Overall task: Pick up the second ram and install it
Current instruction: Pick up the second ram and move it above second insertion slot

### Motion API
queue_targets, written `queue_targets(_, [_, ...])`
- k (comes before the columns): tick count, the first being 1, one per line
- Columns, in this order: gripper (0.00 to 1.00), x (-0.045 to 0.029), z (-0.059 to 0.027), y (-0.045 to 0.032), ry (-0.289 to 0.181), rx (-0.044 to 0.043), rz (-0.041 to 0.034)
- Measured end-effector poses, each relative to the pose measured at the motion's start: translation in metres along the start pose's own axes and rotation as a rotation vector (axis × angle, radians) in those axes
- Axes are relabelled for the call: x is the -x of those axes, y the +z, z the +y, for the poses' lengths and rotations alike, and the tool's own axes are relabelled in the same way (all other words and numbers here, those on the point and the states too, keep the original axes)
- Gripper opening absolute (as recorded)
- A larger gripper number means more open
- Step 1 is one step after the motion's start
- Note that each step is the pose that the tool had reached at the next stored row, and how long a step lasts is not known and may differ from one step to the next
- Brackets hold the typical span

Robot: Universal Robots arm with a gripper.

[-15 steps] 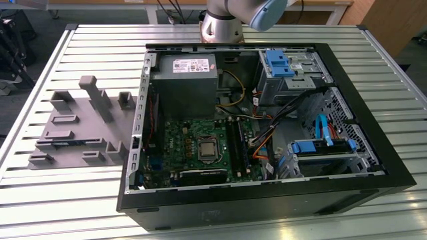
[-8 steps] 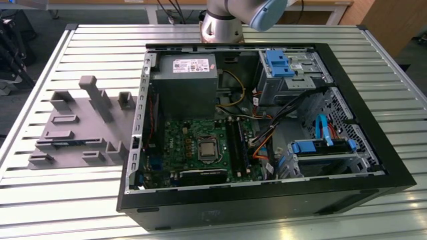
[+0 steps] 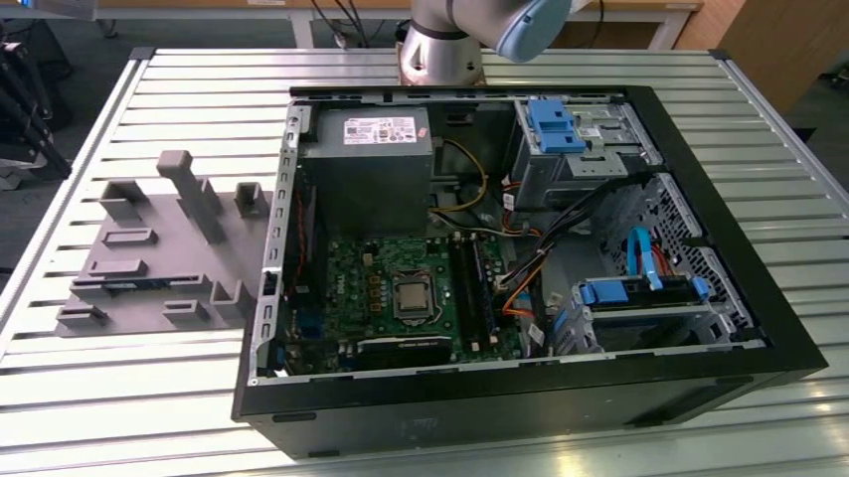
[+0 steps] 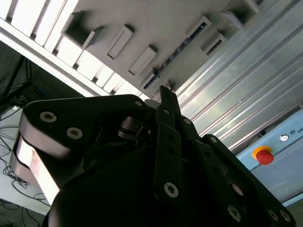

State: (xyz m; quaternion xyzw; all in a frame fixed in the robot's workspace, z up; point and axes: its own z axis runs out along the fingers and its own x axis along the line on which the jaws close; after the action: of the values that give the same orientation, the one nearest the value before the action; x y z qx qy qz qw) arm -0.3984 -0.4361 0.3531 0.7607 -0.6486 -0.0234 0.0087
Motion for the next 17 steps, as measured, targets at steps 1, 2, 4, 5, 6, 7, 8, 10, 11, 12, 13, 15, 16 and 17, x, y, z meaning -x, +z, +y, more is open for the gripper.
queue_targets(1, [0.11, -0.0001, 0.0, 0.0018, -0.002, 0.0002, 0.0003])
queue_targets(2, [0.11, -0.0002, -0.0001, 0.0035, -0.003, 0.0004, 0.0004])
queue_targets(4, [0.11, -0.0005, -0.0003, 0.0072, -0.002, -0.0002, 0.0007])
queue_targets(5, [0.16, -0.0005, -0.0004, 0.0089, 0.004, -0.0008, 0.0006])
queue_targets(6, [0.16, -0.0006, -0.0005, 0.0107, 0.015, -0.0022, 0.0003])
queue_targets(7, [0.23, -0.0006, -0.0005, 0.0124, 0.03, -0.0027, -0.0003])
queue_targets(8, [0.23, -0.0006, -0.0006, 0.0144, 0.049, -0.0031, -0.001])
queue_targets(10, [0.35, -0.0007, -0.0007, 0.018, 0.082, -0.0039, -0.0025])
queue_targets(11, [0.35, -0.0008, -0.0008, 0.0198, 0.097, -0.0042, -0.0031])
queue_targets(12, [0.42, -0.0008, -0.0009, 0.0216, 0.112, -0.0046, -0.0038])
queue_targets(13, [0.42, -0.0009, -0.001, 0.0234, 0.125, -0.005, -0.0043])
queue_targets(15, [0.42, -0.0011, -0.0011, 0.027, 0.148, -0.0061, -0.0053])
queue_targets(16, [0.42, -0.0013, -0.0012, 0.029, 0.16, -0.0065, -0.0058])
queue_targets(17, [0.42, -0.0019, -0.0013, 0.0307, 0.167, -0.0066, -0.006])
